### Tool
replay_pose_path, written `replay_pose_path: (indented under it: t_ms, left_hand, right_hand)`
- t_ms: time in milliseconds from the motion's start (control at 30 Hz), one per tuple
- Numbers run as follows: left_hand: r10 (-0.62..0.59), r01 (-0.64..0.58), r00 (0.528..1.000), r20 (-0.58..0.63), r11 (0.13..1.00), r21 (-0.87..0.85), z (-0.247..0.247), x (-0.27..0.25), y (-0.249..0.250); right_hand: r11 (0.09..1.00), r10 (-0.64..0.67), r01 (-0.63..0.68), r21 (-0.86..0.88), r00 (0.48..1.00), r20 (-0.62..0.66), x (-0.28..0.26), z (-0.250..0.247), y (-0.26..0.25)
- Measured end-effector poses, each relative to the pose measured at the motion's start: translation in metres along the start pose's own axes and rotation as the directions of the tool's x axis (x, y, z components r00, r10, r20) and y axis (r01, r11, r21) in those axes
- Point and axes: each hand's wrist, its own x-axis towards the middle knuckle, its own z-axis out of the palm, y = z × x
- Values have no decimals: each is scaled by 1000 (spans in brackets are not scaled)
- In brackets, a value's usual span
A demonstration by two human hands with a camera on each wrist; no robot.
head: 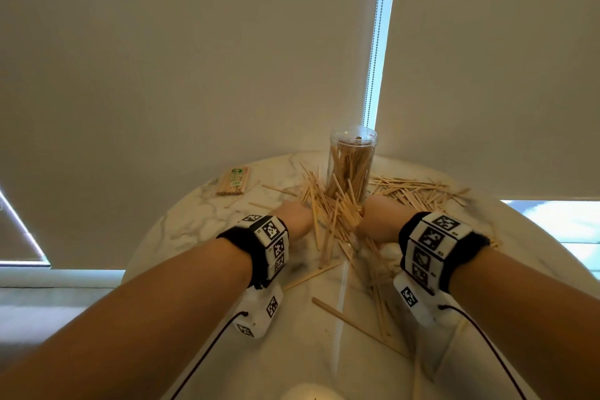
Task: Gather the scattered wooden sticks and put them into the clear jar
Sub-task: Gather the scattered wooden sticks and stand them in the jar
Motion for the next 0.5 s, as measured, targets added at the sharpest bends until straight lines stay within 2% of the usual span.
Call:
replay_pose_path:
  t_ms: [67, 133, 233, 367, 500]
  left_hand:
    - [-16, 15, 1000, -3, 960, -281, 7, 0, -6]
    - [-25, 16, 1000, -15, 903, -429, 12, -4, -6]
    - [5, -22, 999, -33, 849, -528, 16, -2, -2]
    - [113, -118, 992, -50, 752, -649, 17, -8, 6]
    - [142, -142, 988, -54, 737, -661, 15, -11, 6]
  right_hand:
    - [991, 3, 5, 131, 998, -65, -1, -3, 2]
    - [968, -8, 37, 248, 993, -114, -5, -8, 0]
    - [917, -53, 126, 379, 979, -197, -14, -11, -10]
    - [870, -132, 216, 443, 968, -212, -22, -8, -27]
    - [825, -140, 239, 512, 964, -224, -29, -1, -31]
